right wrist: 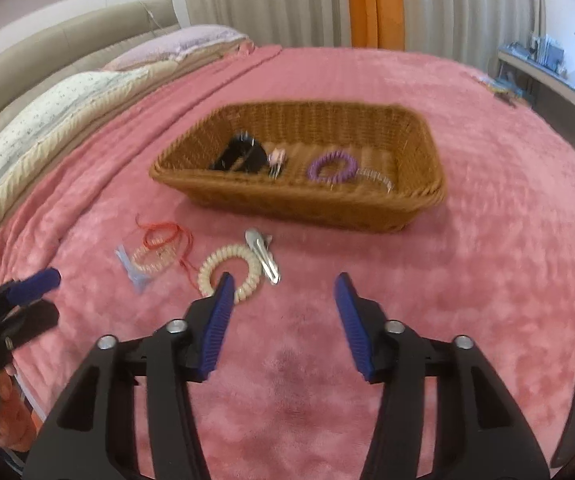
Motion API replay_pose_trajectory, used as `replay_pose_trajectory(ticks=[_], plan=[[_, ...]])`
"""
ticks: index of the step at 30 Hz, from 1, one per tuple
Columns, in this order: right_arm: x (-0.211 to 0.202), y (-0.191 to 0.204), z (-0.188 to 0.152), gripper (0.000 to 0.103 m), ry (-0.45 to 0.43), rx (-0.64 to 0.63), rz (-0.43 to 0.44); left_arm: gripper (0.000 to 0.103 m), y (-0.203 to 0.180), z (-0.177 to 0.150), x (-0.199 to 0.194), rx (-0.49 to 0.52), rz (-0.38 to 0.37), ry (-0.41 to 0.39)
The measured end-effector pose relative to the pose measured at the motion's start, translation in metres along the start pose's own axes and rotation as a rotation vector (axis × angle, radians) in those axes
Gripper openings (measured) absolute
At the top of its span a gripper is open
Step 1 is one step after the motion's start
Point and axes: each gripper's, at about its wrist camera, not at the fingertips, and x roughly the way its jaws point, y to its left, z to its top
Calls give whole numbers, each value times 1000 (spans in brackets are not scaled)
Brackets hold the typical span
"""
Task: Organize jewelry
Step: 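Grasp the silver charm cluster with the left tool while the right tool grasps the cream coil bracelet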
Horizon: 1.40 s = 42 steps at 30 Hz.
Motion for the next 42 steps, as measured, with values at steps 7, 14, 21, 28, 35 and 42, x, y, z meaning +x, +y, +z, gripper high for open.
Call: replay_pose_trajectory(ticks=[7,14,21,28,35,42], plan=[[35,6,-2,31,107,56,104,49,11,-21,34,-27,-65,142],[55,17,4,30,143,87,108,51,15,-27,47,-55,-146,197],[68,22,14,19,149,77,73,56,-14,-23,68,33,-96,221],[57,9,6,10,143,60,80,13,-30,-22,83,79,-41,236],[33,-11,-6,10,128,61,54,8,-12,-18,71,-12,-90,198],[3,-20,-27,10,93,-20,-59,8,8,-19,53,-64,-37,151]])
